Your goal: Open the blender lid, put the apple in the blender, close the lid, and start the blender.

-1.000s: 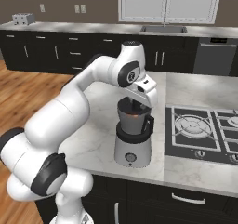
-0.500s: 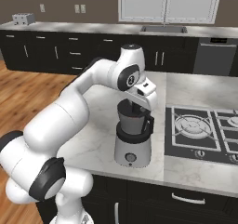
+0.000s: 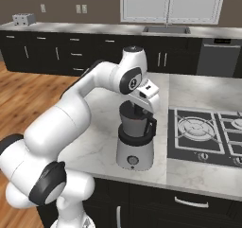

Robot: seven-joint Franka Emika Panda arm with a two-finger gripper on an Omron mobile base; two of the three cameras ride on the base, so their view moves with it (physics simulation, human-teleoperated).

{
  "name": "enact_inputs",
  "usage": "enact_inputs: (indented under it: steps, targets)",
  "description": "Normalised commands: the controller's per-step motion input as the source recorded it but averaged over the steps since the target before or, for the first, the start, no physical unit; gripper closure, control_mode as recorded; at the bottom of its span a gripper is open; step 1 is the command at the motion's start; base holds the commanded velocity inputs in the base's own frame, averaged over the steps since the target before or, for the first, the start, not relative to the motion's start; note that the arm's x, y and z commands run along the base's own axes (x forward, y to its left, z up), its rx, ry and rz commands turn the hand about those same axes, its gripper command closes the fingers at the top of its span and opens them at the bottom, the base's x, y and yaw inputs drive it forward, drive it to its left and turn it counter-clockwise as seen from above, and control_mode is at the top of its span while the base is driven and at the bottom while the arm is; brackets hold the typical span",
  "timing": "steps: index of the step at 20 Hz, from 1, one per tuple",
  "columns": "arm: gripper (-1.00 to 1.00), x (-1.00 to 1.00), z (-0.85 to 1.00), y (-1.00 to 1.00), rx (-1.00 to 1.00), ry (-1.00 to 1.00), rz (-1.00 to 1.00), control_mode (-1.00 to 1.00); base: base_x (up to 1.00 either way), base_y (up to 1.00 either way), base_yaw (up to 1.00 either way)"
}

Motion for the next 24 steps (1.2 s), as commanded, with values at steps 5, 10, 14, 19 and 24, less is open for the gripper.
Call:
enact_inputs:
  steps: [5, 10, 14, 19, 24]
  targets:
    - [-1.0, 0.11, -0.01, 0.0, 0.0, 0.0, 0.0, -1.0, 0.0, 0.0, 0.0]
    - [-1.0, 0.16, 0.0, 0.0, 0.0, 0.0, 0.01, -1.0, 0.0, 0.0, 0.0]
    - [-1.0, -0.02, 0.11, -0.01, 0.0, -0.09, 0.01, -1.0, 0.0, 0.0, 0.0]
    - [-1.0, -0.32, 0.55, -0.12, 0.02, -0.18, 0.0, -1.0, 0.0, 0.0, 0.0]
    - [-1.0, -0.88, 0.25, -0.06, 0.09, -0.36, 0.03, -1.0, 0.0, 0.0, 0.0]
